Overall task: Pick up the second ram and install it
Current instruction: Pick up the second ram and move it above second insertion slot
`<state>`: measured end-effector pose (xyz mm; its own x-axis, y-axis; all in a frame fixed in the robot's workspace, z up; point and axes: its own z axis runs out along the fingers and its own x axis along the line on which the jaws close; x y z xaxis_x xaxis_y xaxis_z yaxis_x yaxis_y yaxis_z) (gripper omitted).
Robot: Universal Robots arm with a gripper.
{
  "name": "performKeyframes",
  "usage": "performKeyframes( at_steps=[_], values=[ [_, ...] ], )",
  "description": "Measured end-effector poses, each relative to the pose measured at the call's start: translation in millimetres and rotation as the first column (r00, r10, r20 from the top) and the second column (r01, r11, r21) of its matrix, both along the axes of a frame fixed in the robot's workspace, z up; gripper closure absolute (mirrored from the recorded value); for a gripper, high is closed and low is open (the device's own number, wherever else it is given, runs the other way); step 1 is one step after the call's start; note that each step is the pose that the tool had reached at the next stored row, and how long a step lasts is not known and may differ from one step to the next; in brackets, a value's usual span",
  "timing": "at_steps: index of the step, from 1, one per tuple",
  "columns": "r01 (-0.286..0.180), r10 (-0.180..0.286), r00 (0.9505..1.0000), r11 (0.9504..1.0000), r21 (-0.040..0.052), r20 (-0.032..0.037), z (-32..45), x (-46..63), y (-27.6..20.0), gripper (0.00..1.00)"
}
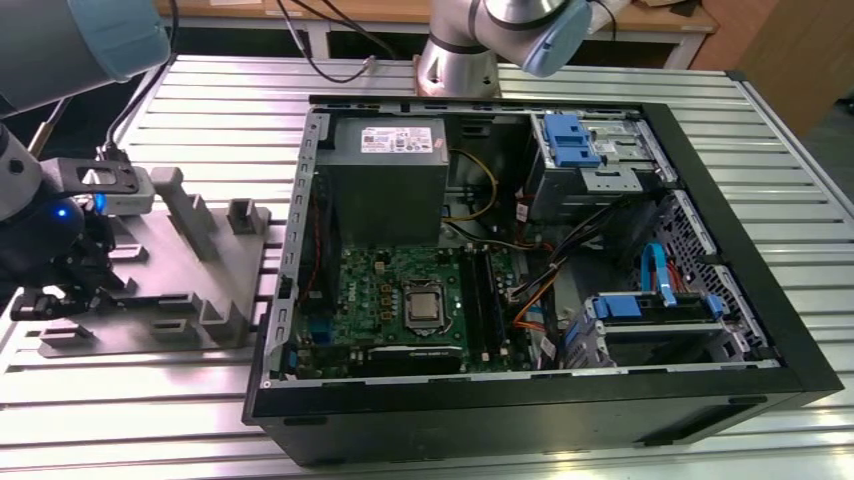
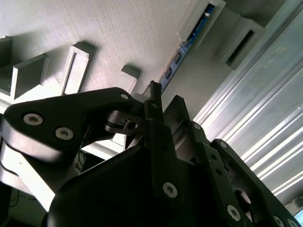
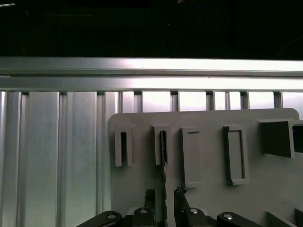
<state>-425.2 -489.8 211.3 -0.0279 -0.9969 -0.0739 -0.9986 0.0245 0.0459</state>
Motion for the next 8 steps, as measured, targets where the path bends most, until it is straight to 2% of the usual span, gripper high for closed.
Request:
performKeyframes(
  at_steps=[8],
  values=[
    [-0.039,0.039,0.9992,0.9992,-0.0001,-0.0001,-7.1,0.0,0.0,0.7]
  ],
)
